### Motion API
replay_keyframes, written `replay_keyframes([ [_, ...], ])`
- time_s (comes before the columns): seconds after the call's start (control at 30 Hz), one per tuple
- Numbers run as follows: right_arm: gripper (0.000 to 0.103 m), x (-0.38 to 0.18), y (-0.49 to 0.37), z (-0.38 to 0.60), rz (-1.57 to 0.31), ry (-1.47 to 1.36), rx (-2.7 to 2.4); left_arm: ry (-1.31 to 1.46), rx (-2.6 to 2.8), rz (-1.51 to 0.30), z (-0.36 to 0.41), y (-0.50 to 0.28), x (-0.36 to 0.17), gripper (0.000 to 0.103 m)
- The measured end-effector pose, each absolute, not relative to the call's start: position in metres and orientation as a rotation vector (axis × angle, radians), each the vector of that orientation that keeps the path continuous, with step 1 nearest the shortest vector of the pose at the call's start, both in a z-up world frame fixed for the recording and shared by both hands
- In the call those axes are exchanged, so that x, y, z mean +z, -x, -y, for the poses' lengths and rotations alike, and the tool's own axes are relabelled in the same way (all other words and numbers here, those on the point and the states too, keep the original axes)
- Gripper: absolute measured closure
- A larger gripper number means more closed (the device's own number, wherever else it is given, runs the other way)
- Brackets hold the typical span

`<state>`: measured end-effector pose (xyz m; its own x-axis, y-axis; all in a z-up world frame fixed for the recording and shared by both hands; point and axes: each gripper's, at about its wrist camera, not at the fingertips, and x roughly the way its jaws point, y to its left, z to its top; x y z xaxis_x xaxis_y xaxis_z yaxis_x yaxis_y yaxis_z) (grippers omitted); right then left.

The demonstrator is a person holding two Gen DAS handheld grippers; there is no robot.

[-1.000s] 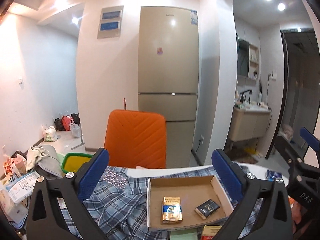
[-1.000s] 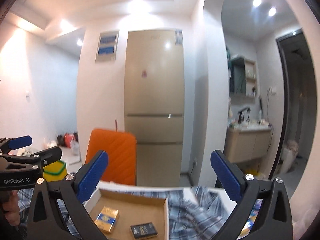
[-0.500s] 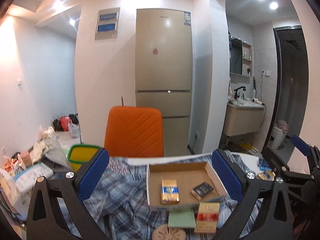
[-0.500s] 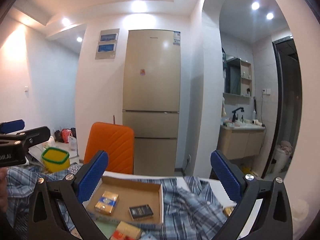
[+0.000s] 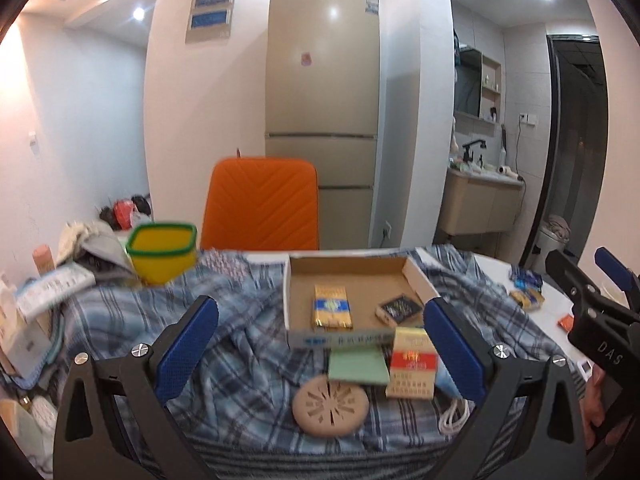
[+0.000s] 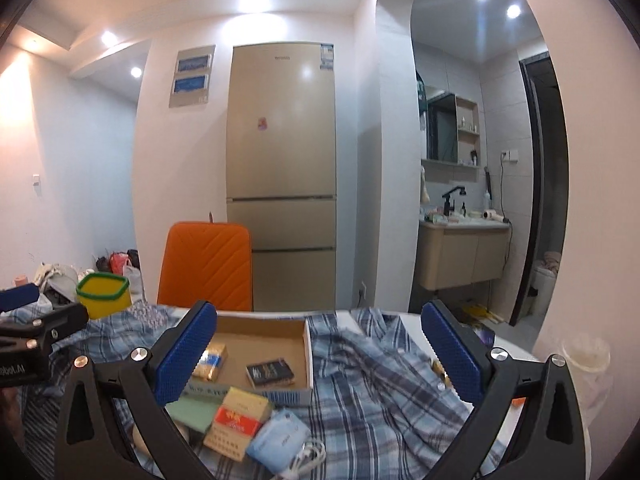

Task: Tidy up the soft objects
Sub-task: 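Raise both grippers out of the box and back toward the bed, then lower the right gripper onto the white coiled cable and close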

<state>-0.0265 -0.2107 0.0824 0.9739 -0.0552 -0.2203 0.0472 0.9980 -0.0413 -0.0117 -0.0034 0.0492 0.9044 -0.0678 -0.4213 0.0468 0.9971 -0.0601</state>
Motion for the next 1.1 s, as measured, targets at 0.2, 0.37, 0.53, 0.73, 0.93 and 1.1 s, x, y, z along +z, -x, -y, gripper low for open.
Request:
replay_keyframes([
  [0.2, 0.0, 0.06, 0.027, 0.215, -0.29, 0.02, -0.069, 0.069, -0.07, -0.523, 0.005, 0.01, 0.02, 0.001],
  [0.37, 0.0, 0.042, 0.027, 0.216, -0.345, 0.012, -0.075, 0.075, -0.072, -0.579, 0.004, 0.01, -0.002, 0.001],
  [0.53, 0.0, 0.027, 0.027, 0.215, -0.399, 0.007, -0.072, 0.086, -0.08, -0.638, 0.004, 0.004, -0.021, 0.001],
  [0.73, 0.0, 0.015, 0.02, 0.214, -0.449, 0.011, -0.062, 0.115, -0.095, -0.692, 0.0, -0.005, -0.035, 0.001],
  [0.93, 0.0, 0.006, 0.008, 0.218, -0.528, -0.015, -0.03, 0.147, -0.097, -0.772, -0.003, -0.013, -0.051, 0.001],
  [1.1, 0.0, 0.0, -0.005, 0.218, -0.613, 0.001, -0.102, 0.135, -0.096, -0.811, 0.0, -0.019, -0.058, 0.001],
])
